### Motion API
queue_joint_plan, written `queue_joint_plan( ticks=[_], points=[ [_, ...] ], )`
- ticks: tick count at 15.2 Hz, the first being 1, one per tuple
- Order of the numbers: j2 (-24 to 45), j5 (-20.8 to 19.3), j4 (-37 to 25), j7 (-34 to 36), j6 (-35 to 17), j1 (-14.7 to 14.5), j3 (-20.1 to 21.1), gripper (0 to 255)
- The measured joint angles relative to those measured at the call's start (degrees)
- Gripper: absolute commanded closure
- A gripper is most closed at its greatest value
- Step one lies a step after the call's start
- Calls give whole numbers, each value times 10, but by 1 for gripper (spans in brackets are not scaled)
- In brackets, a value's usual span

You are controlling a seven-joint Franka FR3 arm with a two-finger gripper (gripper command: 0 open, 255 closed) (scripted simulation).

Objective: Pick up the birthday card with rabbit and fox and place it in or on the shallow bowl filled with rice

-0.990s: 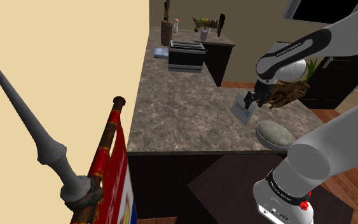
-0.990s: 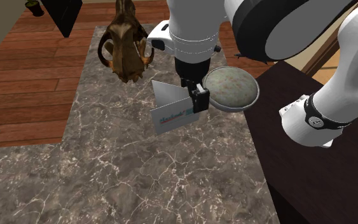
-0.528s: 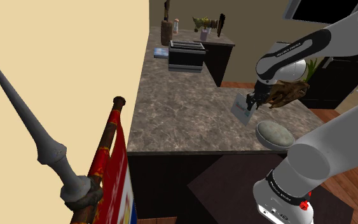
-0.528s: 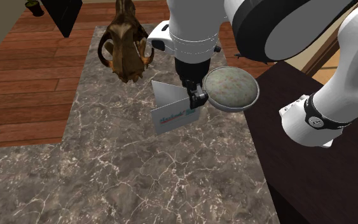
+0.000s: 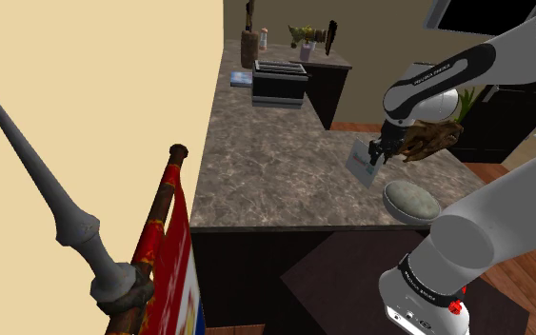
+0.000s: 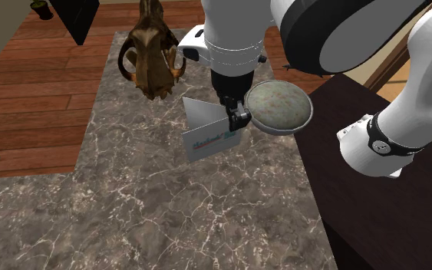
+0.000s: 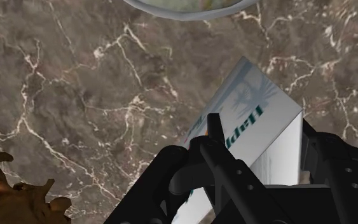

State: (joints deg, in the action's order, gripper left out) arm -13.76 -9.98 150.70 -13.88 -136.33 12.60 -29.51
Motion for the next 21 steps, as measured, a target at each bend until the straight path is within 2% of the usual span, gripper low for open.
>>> queue_joint_plan(
  ticks=[21],
  points=[
    [-107,-18,-81,24,184,11,37,255]
  ],
)
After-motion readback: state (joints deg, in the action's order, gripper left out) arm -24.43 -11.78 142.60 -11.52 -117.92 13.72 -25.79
